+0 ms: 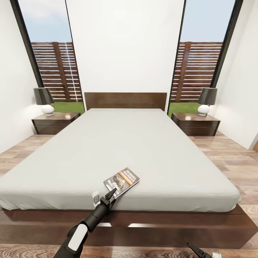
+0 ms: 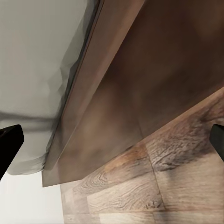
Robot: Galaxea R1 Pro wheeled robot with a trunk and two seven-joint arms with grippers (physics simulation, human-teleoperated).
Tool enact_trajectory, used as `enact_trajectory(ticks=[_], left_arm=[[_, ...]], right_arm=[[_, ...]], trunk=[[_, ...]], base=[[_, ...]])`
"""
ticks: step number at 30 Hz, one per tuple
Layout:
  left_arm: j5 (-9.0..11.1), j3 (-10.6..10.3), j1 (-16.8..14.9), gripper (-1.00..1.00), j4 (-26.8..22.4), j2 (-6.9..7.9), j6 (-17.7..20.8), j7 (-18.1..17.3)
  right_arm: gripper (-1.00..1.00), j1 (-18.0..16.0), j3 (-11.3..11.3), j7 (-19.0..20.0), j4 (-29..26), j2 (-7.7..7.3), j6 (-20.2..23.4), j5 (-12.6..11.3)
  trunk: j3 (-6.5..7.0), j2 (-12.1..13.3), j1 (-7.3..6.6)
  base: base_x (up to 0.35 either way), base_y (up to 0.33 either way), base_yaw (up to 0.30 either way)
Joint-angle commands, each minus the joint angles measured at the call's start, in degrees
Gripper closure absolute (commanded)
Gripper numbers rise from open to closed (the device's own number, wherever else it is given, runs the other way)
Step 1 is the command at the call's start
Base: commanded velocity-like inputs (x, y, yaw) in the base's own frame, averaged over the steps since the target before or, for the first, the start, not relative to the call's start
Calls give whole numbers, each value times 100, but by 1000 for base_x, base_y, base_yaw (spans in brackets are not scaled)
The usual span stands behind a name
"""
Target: In the bedroom, move the book from the bed onto either nightstand, and place the two sandals side by side next to the bed.
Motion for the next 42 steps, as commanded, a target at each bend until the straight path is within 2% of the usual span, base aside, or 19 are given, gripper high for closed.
enact_trajectory(ticks=[1,42], left_arm=[[15,25,-4,-100,1,-6,47,-12],[-14,7,-4,-100,1,-43,54,-10]], right_arm=[[-100,-9,-3,26,19,-1,56,-24],[-100,-9,-5,26,19,-1,56,-24]], trunk=[[-5,-2,-1],[-5,-2,-1]], base=[[0,0,0],[0,0,0]])
